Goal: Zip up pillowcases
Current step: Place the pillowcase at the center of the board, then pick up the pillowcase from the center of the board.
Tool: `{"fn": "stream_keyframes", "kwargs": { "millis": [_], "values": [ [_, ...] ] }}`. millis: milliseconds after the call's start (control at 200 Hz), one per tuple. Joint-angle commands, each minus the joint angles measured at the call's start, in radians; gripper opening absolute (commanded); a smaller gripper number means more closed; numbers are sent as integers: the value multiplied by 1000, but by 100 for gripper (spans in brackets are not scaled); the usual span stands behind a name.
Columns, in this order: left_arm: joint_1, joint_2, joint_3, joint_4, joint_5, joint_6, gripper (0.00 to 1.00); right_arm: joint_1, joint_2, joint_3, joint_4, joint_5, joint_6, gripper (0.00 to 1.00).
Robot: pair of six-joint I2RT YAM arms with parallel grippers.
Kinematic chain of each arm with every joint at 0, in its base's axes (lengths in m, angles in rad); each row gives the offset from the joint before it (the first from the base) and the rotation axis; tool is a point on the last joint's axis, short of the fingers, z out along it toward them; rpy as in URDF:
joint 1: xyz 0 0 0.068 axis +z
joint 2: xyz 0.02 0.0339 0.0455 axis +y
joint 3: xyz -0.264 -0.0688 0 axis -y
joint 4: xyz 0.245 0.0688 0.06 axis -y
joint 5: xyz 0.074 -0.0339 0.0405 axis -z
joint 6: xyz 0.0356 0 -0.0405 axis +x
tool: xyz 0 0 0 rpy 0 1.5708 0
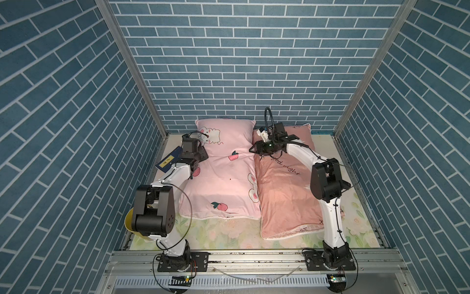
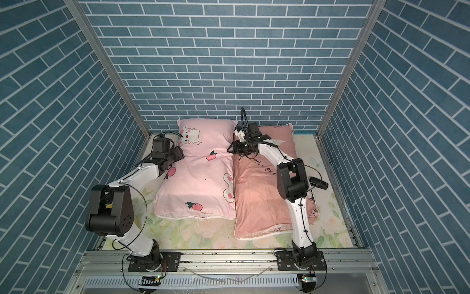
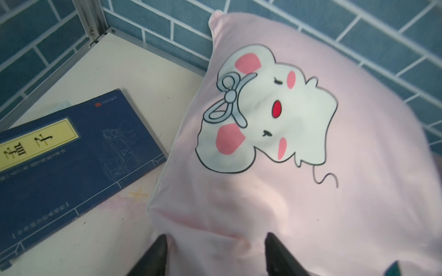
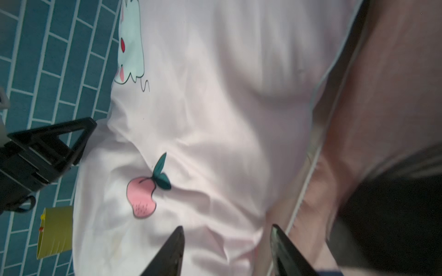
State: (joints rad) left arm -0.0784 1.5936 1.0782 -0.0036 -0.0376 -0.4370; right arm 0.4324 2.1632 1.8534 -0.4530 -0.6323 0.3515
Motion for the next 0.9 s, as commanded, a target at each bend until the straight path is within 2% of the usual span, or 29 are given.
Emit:
{"fn": "stream_keyframes", "kwargs": {
  "millis": [0,85,195,265,380,575,725,895],
  "values": [
    [-14,-138,-35,-22,-7,36,80,-24,-209,-181,25,-60,-64,64],
    [-72,-247,-56,-107,-40,75,81,-22,-314,-342,44,-101,-87,66],
    [-217,-319,-53,-245,-41,136,79,-5,-407,-522,78,-177,-92,66],
    [-291,-327,-56,-297,27,132,79,19,-447,-614,97,-216,-106,66],
    [-370,-318,-112,-257,129,58,73,73,-500,-741,159,-253,-111,66],
    [-402,-169,-139,-105,203,-63,65,140,-535,-882,261,-229,-78,68],
    [-406,-41,-106,-37,193,-86,64,194,-541,-950,354,-190,-10,69],
    [-405,56,-68,-19,158,-95,63,227,-516,-958,325,-62,9,68]
  ]
}}
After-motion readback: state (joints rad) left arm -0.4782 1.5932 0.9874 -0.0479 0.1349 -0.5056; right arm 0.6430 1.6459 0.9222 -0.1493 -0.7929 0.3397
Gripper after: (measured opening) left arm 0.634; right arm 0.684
